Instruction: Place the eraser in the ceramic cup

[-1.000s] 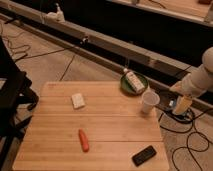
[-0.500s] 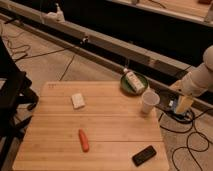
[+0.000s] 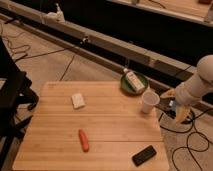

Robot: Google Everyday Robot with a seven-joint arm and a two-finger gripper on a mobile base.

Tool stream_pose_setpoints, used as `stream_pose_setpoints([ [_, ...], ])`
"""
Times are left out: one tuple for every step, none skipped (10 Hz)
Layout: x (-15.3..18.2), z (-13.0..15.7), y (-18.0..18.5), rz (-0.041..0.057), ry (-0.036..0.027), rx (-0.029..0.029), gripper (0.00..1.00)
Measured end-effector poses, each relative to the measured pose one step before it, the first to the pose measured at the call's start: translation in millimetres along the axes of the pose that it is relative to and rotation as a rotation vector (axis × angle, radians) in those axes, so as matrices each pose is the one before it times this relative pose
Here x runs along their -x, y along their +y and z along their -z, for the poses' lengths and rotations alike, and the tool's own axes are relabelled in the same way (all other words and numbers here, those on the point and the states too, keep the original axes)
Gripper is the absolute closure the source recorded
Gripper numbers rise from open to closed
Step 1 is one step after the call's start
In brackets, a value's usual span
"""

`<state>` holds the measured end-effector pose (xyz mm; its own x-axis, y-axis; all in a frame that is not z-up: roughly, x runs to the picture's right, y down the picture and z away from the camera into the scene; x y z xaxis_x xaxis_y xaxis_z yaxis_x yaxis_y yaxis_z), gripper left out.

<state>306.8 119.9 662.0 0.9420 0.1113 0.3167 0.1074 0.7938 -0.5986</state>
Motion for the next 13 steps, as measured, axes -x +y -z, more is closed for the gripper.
stream_pose_setpoints([
  [1.74,-12.56,12.39,0.02345,-0.00530,0.02259,0.20],
  [3.02,-13.90,14.31,0.02601,-0.00980,0.02420,0.20],
  [1.78,-8.90,9.62,0.01259,-0.00726,0.01368,0.20],
  [2.13,-8.13,8.92,0.00703,-0.00881,0.01231,0.20],
  [3.01,-8.51,9.38,0.00509,-0.01260,0.01573,0.20],
  [2.52,-4.95,5.23,0.00175,-0.01167,0.01009,0.20],
  [0.84,-0.89,2.42,-0.00016,-0.00437,0.00717,0.20],
  [0.55,-0.33,-0.20,0.00162,-0.00028,0.00197,0.20],
  [0.09,0.00,0.14,0.00009,-0.00019,0.00053,0.20],
  [-0.15,0.02,0.23,-0.00035,0.00006,0.00023,0.20],
  [0.21,-0.03,-0.36,0.00053,-0.00001,-0.00002,0.20],
  [0.25,-1.31,0.34,0.00213,0.00105,0.00344,0.20],
  [0.76,-4.55,2.19,0.00414,-0.00138,0.01176,0.20],
])
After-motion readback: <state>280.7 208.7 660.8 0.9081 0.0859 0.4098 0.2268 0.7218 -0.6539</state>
